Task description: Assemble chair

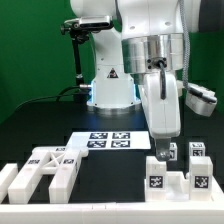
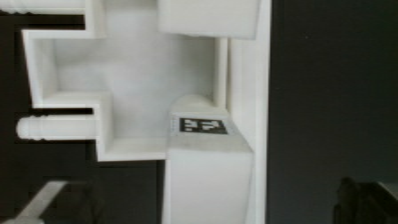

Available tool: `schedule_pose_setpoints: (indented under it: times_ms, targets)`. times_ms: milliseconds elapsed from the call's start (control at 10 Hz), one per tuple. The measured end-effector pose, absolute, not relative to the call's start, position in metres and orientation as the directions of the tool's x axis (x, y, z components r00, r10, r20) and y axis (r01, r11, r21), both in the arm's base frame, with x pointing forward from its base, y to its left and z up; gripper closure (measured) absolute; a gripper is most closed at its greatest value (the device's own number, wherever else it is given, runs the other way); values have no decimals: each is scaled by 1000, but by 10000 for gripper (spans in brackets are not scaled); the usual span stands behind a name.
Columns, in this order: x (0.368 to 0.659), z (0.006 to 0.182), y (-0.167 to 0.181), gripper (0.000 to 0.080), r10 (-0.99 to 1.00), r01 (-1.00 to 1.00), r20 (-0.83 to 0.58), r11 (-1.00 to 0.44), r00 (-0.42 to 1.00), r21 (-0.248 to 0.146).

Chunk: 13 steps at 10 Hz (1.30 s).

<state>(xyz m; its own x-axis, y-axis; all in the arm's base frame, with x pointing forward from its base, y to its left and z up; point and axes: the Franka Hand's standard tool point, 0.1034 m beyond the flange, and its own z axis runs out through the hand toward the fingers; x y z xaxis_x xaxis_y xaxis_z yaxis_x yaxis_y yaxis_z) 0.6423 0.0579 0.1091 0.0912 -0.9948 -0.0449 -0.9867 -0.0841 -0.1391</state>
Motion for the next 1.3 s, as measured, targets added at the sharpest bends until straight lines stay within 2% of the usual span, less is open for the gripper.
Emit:
schedule_pose_setpoints:
  times_ms: [100,200,300,500,900,1000,1200,1300]
  targets:
    - [638,111,57,151,-977,-964,-16,-205,211,-170]
    - [635,109,59,151,-953,-937,10,-300,304,-178]
    - [633,108,62,151,-887,-871,43,-460,459,-173]
    - [626,103,63,151,-800,-781,92,-598,592,-177]
    - [624,103,59,151,-577,-560,148,-816,803,-140]
    - [613,104,53,151,-469,-454,170,-883,867,-123]
    - [591,91,42,151,-277,-269,195,-961,941,-67]
    - [590,88,39,151,-226,-221,268,-974,936,-49]
